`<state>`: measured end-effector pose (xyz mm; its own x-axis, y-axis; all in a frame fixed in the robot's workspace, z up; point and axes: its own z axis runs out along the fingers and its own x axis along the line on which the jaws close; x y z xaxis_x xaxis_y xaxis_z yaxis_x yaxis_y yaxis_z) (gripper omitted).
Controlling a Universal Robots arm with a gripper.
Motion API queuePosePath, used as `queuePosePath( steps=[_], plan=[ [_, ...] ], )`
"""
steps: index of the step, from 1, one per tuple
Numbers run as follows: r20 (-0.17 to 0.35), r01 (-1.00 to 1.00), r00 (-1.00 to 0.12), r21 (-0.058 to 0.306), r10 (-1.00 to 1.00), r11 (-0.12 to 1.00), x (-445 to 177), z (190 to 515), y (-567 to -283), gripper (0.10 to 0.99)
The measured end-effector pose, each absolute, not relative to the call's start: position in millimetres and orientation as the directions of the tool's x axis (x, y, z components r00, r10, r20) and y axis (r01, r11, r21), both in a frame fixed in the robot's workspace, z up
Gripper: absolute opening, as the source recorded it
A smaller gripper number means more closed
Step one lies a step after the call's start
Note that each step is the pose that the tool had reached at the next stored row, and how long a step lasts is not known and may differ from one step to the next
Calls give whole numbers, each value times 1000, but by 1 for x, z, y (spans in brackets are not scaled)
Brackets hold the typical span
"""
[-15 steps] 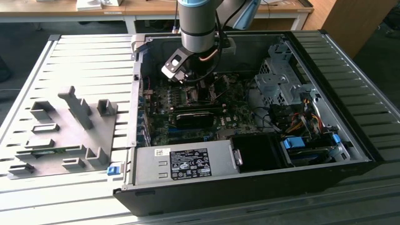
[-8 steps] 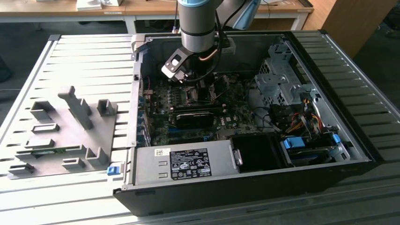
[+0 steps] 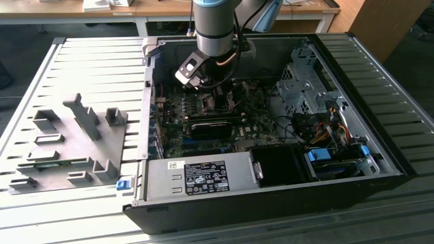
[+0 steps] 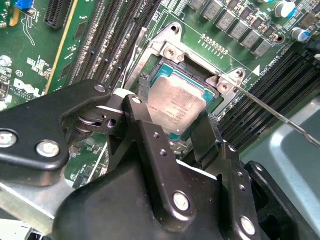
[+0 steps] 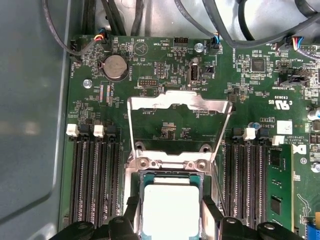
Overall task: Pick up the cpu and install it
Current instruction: 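Place the cpu into insertion slot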
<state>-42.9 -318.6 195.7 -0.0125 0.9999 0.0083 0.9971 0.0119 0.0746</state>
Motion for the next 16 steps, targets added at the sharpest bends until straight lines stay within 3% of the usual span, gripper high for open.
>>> queuePosePath(
  steps=[7, 8, 9, 11, 12, 15, 16],
  plan=[
    [8, 998, -12, 69, 1000, 12, -43, 207, -319, 588],
    [8, 998, -13, 67, 1000, 12, -43, 208, -319, 525],
    [8, 998, -13, 66, 1000, 12, -43, 209, -319, 525],
    [9, 998, -12, 60, 1000, 12, -42, 209, -319, 404],
    [9, 998, -12, 57, 1000, 12, -42, 210, -319, 404],
    [9, 999, -12, 50, 1000, 12, -41, 210, -319, 227],
    [9, 999, -12, 48, 1000, 12, -41, 211, -319, 227]
  ],
)
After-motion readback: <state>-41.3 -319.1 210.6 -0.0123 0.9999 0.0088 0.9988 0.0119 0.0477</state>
